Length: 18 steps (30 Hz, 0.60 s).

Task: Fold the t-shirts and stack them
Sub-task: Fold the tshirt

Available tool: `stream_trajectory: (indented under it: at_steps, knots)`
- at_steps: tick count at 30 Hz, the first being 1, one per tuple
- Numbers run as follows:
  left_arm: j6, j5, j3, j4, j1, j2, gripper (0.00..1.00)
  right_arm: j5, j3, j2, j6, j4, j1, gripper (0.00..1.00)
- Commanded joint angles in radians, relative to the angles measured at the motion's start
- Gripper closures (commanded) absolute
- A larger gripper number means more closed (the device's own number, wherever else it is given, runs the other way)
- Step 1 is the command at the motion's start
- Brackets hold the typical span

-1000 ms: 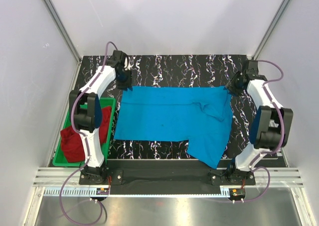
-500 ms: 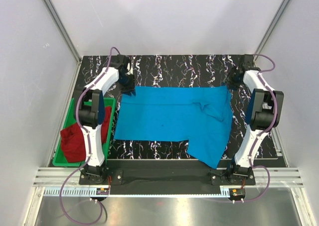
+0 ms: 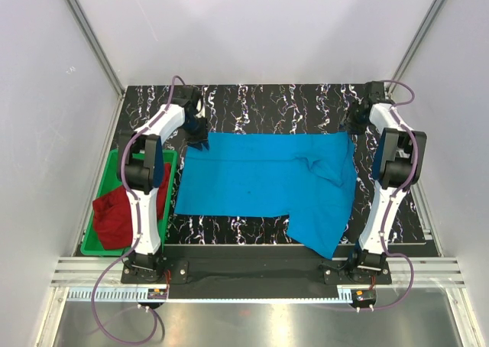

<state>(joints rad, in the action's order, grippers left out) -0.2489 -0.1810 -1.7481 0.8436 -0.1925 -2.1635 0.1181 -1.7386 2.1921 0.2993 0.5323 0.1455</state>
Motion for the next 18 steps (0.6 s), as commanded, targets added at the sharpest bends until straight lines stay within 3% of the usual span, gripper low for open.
stream_trajectory:
  at_steps: [1, 8, 11, 16, 18]
  knots:
    - [-0.006, -0.012, -0.044, -0.008, 0.001, -0.007, 0.65, 0.011, -0.055, 0.018, -0.032, 0.020, 0.005, 0.49]
    - [-0.003, -0.006, -0.053, -0.006, 0.002, -0.021, 0.65, 0.008, -0.062, 0.040, -0.040, 0.035, 0.005, 0.54]
    - [-0.009, -0.003, -0.063, -0.002, 0.008, -0.041, 0.64, -0.020, -0.065, 0.040, -0.038, 0.034, 0.005, 0.65]
    - [-0.027, -0.008, -0.054, -0.006, 0.021, -0.065, 0.64, -0.046, -0.065, 0.047, -0.025, 0.041, 0.028, 0.96]
    - [-0.038, -0.011, -0.042, -0.012, 0.028, -0.071, 0.65, -0.076, -0.061, 0.040, -0.012, 0.044, 0.034, 1.00]
